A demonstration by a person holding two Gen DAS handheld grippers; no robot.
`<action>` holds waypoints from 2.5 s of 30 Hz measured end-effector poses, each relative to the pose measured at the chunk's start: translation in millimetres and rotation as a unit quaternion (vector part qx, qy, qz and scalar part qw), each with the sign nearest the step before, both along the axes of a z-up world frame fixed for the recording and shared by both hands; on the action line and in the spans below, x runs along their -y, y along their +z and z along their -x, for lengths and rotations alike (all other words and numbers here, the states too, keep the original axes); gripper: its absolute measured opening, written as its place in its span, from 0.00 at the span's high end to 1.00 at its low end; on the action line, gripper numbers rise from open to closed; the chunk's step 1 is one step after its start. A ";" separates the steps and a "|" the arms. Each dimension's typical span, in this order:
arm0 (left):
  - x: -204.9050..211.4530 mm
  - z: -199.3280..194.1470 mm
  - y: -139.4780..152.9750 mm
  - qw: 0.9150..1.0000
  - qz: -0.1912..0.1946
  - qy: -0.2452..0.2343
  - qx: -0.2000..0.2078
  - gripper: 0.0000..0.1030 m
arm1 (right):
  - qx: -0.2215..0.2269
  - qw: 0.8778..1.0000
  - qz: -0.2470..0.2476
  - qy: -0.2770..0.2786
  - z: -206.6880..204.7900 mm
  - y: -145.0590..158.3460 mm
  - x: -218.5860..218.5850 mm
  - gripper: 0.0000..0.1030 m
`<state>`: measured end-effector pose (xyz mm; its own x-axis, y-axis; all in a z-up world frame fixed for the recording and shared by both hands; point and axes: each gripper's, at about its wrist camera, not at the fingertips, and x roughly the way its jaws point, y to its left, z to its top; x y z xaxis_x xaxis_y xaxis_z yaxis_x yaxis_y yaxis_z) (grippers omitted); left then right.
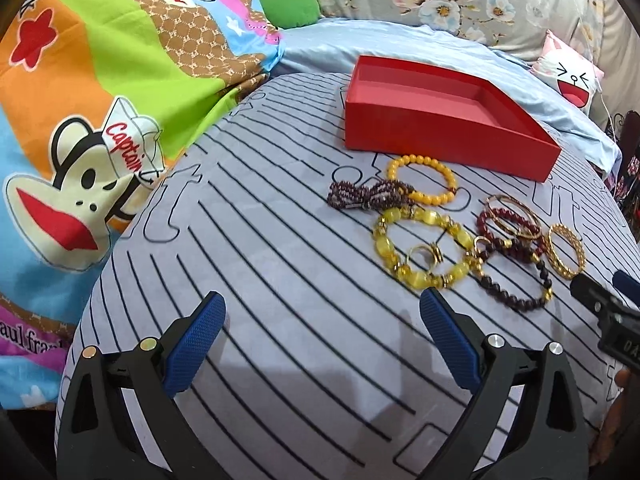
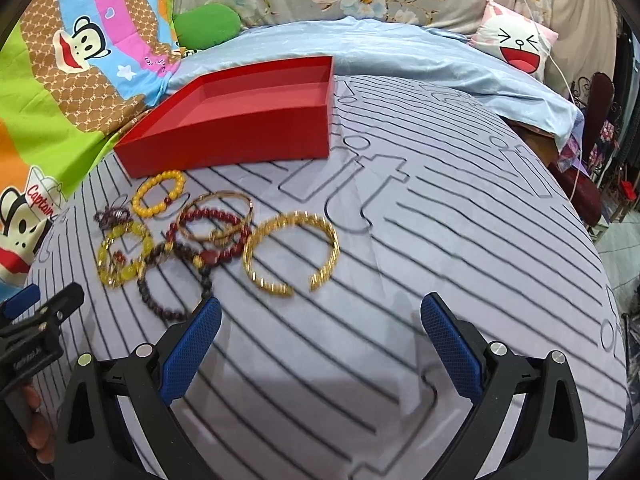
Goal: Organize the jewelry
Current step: 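Grasp the dark garnet bracelet with the left gripper while the right grasps the gold twisted cuff, then carry the garnet bracelet and gold cuff over the red tray with both grippers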
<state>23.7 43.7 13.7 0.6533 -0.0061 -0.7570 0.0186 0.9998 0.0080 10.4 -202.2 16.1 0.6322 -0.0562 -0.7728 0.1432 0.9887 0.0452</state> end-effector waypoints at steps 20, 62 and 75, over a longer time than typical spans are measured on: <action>-0.5 -25.1 -8.7 0.999 0.029 0.002 -0.016 0.09 | -0.019 0.999 0.026 0.023 -31.9 -7.6 -15.2 0.45; 2.6 -70.8 3.2 0.993 0.108 -0.044 -0.012 0.94 | -0.012 1.000 0.001 0.015 -19.1 -5.1 -10.1 0.44; 5.3 -44.1 45.3 0.992 0.104 -0.072 0.016 0.94 | 0.017 1.000 0.000 0.023 -6.3 23.9 -4.2 0.45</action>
